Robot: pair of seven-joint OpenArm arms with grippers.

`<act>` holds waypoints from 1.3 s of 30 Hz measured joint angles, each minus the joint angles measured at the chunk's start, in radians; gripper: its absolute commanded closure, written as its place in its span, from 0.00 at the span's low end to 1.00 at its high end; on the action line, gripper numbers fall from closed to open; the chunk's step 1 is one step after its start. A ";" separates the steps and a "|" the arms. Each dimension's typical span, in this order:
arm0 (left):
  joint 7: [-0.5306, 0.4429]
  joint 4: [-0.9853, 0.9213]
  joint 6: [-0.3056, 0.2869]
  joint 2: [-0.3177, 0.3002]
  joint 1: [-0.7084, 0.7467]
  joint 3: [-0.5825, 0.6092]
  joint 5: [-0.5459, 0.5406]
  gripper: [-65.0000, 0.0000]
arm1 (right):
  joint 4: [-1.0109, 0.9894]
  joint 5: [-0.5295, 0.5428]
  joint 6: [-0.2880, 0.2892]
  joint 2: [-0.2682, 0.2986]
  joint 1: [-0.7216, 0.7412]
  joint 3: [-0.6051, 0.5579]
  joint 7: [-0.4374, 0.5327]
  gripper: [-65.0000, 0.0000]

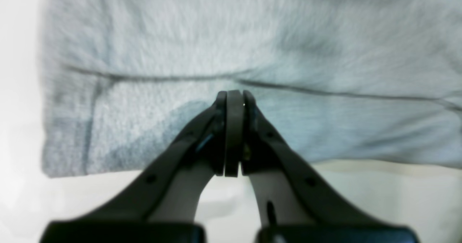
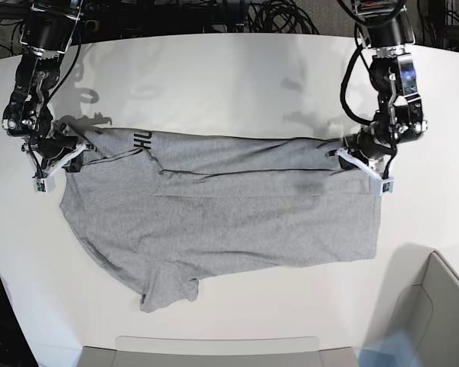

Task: Fold the T-shirt properly
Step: 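Drag the held shoulder edge further toward the robot with both grippers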

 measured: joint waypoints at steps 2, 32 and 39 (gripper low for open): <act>-0.041 -0.057 -0.004 -0.004 -0.013 -0.002 0.014 1.00 | -0.027 -0.023 0.000 -0.001 0.008 -0.001 0.001 1.00; -0.071 0.343 -0.010 -0.064 0.558 -0.005 0.047 1.00 | 0.242 0.011 0.184 -0.019 -0.436 0.056 0.127 1.00; -0.060 0.393 -0.008 -0.064 0.625 -0.005 0.048 1.00 | 0.265 0.031 0.269 -0.056 -0.500 0.145 0.121 1.00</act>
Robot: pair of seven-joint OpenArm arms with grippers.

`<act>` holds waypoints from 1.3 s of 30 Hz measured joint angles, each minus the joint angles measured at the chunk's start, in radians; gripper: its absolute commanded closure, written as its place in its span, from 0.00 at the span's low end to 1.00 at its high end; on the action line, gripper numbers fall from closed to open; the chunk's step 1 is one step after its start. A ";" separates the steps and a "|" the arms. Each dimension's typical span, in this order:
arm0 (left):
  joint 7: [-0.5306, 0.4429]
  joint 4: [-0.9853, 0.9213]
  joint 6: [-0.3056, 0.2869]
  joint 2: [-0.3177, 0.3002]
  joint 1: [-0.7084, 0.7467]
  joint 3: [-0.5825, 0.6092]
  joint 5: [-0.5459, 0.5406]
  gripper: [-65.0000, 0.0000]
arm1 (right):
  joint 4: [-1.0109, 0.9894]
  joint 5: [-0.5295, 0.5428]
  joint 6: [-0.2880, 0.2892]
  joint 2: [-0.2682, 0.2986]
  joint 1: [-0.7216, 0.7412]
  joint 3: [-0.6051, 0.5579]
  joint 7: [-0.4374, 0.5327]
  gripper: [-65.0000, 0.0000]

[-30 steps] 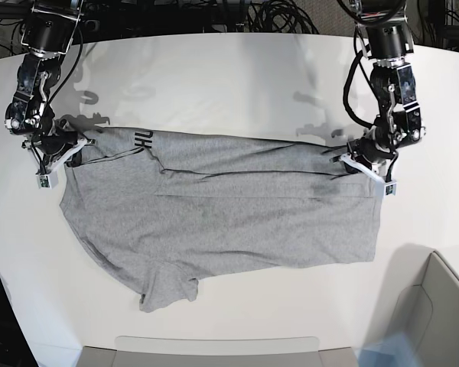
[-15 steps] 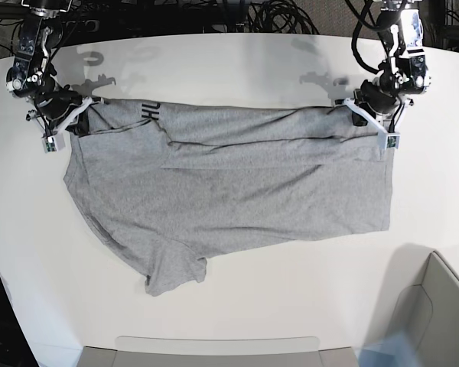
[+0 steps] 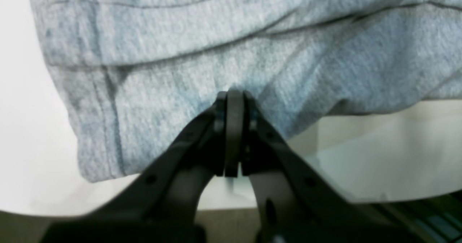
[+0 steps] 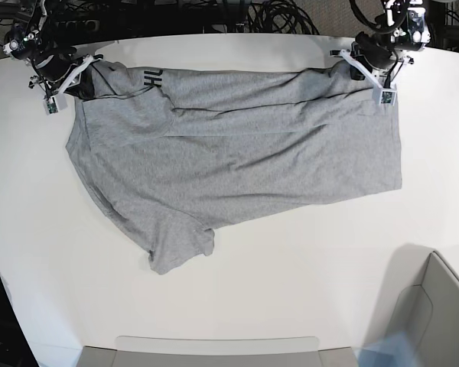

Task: Fold the T-shirt properly
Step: 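Drag the held shoulder edge further toward the robot with both grippers, then release the right gripper and reach it to the shirt's hem corner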

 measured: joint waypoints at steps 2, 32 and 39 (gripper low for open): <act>0.001 0.004 -0.001 0.000 0.012 -0.013 -0.001 1.00 | 0.005 -0.002 0.001 -0.005 -0.009 0.008 0.000 1.00; 0.076 0.132 -0.137 0.034 0.042 -0.245 0.007 1.00 | 0.232 -0.085 0.016 -0.074 0.039 0.164 -0.117 1.00; 0.075 0.135 -0.137 0.033 0.005 -0.245 0.007 1.00 | 0.327 -0.084 0.017 -0.069 0.174 0.163 -0.121 0.75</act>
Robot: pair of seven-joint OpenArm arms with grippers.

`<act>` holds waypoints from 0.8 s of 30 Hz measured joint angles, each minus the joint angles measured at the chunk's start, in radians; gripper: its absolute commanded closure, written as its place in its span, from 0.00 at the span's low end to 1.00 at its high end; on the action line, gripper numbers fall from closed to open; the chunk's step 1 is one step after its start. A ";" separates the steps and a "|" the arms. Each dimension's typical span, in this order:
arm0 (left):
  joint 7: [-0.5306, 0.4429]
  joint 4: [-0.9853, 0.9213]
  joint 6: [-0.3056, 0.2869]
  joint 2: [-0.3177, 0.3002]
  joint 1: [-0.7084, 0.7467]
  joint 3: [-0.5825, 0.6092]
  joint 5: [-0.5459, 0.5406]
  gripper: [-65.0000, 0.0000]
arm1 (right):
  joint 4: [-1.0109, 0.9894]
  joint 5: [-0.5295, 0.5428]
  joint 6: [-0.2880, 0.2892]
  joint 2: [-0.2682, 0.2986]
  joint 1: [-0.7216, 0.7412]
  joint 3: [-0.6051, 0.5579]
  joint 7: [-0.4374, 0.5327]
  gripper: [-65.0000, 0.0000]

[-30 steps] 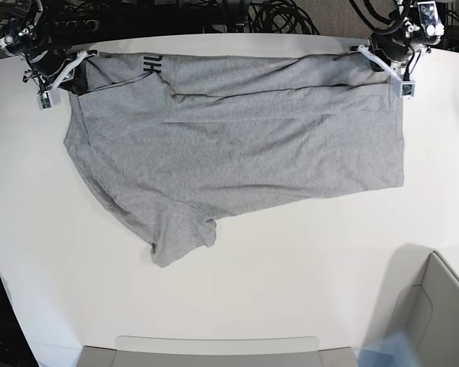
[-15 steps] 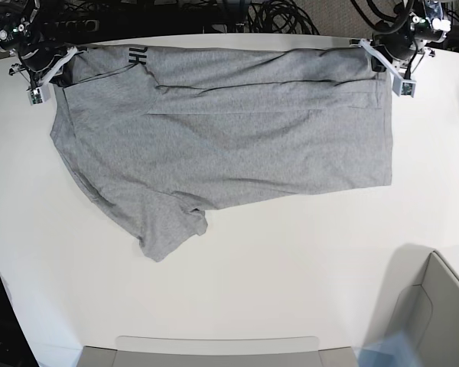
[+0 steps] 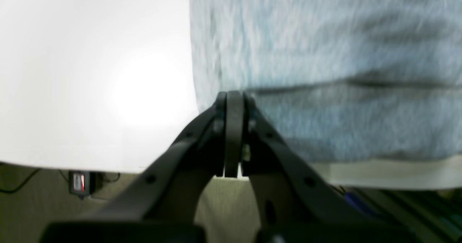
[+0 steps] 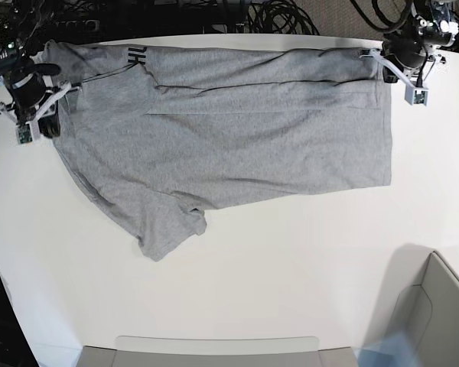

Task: Fold the T-shirt properly
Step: 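Release the right gripper and reach it to the shirt's hem corner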

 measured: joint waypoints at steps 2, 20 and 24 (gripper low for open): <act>0.002 0.000 0.000 0.001 -0.005 0.002 0.000 1.00 | -0.003 0.002 0.000 0.008 0.065 -0.009 -0.002 0.64; 0.106 0.000 0.000 0.009 -0.165 0.003 0.000 1.00 | -0.601 -0.010 0.038 0.160 0.747 -0.402 -0.322 0.69; 0.106 0.000 0.000 0.009 -0.167 0.004 0.000 0.99 | -0.814 0.010 0.040 0.172 0.850 -0.465 -0.188 0.69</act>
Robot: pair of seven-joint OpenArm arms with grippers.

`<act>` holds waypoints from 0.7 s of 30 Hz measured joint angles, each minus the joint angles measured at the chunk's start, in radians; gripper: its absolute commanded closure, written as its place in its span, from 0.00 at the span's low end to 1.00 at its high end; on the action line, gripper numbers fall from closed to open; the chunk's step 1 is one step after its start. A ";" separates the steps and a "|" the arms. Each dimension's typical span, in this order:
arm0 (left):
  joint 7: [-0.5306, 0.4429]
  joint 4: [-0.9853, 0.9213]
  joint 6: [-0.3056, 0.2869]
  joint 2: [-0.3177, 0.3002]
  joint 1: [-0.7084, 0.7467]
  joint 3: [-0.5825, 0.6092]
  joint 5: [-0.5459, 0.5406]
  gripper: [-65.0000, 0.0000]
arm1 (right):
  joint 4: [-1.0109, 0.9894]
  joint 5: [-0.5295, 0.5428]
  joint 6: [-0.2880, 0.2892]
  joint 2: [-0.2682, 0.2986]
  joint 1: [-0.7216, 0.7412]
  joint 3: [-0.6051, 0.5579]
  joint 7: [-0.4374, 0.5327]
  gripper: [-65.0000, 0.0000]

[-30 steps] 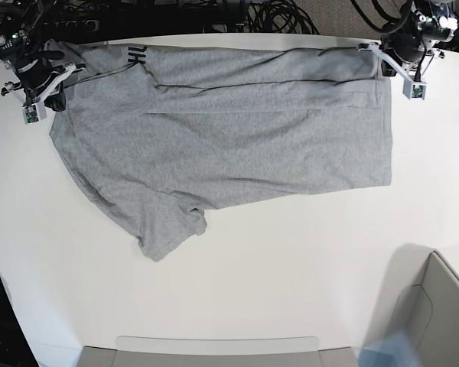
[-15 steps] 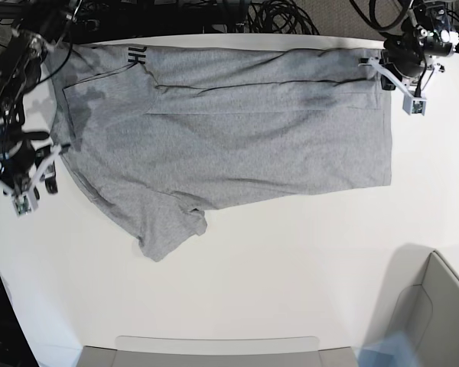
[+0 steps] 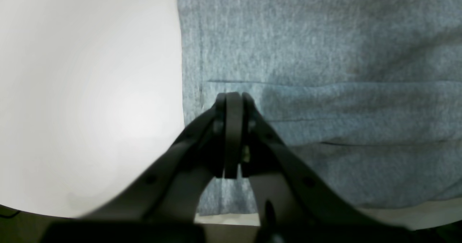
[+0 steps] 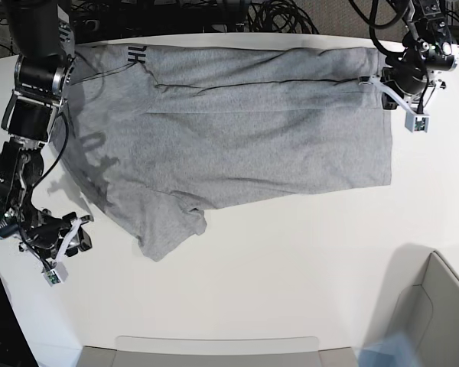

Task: Fold the T-shirt properly
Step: 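Release the right gripper and reach it to the shirt's hem corner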

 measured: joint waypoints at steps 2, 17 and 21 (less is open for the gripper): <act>0.001 0.000 0.000 -0.001 0.000 0.000 0.001 0.95 | -0.136 -0.014 0.003 0.008 0.055 -0.047 0.043 0.69; 0.004 0.000 0.000 0.000 -0.037 0.000 0.001 0.85 | -0.883 -0.022 0.032 0.007 0.393 -0.211 0.528 0.68; -0.002 0.000 0.000 0.000 -0.058 0.000 0.000 0.85 | -0.937 -0.018 0.032 0.003 0.391 -0.225 0.585 0.68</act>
